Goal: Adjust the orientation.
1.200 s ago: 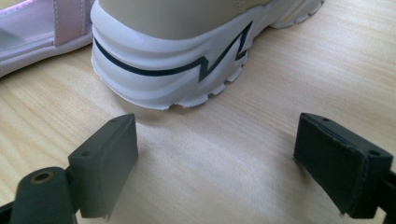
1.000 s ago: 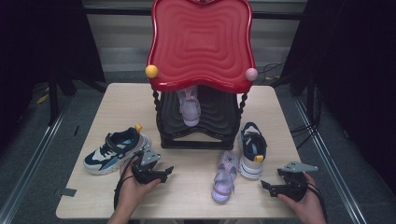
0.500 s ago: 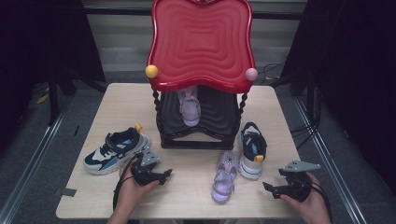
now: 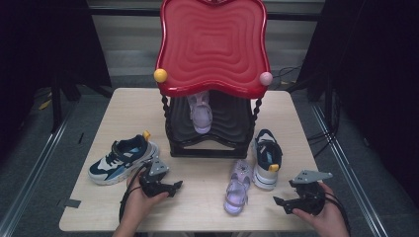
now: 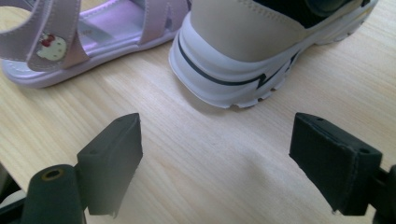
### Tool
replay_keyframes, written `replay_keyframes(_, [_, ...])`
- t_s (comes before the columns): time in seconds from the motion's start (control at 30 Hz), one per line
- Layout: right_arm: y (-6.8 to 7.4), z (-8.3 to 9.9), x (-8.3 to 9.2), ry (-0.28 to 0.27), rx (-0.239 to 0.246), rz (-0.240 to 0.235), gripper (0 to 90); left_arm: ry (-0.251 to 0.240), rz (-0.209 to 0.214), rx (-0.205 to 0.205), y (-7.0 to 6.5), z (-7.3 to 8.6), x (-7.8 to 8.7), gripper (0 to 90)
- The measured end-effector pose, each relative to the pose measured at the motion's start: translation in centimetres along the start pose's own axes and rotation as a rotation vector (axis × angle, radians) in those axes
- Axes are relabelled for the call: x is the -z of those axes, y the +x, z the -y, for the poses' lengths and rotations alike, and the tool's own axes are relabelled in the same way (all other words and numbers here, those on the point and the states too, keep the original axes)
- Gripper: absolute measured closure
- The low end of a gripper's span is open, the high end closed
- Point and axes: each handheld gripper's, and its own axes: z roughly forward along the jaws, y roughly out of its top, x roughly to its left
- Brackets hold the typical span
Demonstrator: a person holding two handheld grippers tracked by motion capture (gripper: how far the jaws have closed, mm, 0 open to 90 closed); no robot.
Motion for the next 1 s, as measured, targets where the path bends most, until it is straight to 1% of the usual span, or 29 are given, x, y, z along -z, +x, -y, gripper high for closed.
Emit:
replay_keyframes(0.13, [0.3,-0.4,0.2,-0.012,0.002,-0.012,17.0,-0.001,0.002,0.005,0.0,0.0,0.0,22.5])
replay_keyframes(0.33, [0.9,-1.1,0.3,-0.028,0.011,-0.031,18.4,0.001,-0.005,0.004,0.0,0.0,0.0,22.1])
replay_keyframes(0.47, [1.3,-1.6,0.2,-0.020,0.023,-0.040,18.7,-0.001,-0.004,0.005,0.0,0.0,0.0,22.1])
replay_keyframes(0.57, [1.5,-1.9,0.1,-0.018,0.031,-0.036,19.0,0.001,-0.006,0.005,-0.1,0.0,0.0,22.0])
replay_keyframes(0.77, [2.3,-2.7,-0.1,-0.021,0.048,-0.059,22.1,0.001,-0.006,0.006,-0.1,0.0,0.0,21.9])
replay_keyframes(1.0, [3.2,-3.4,-0.6,-0.022,0.062,-0.082,22.8,0.000,-0.005,0.007,-0.1,0.0,0.0,21.9])
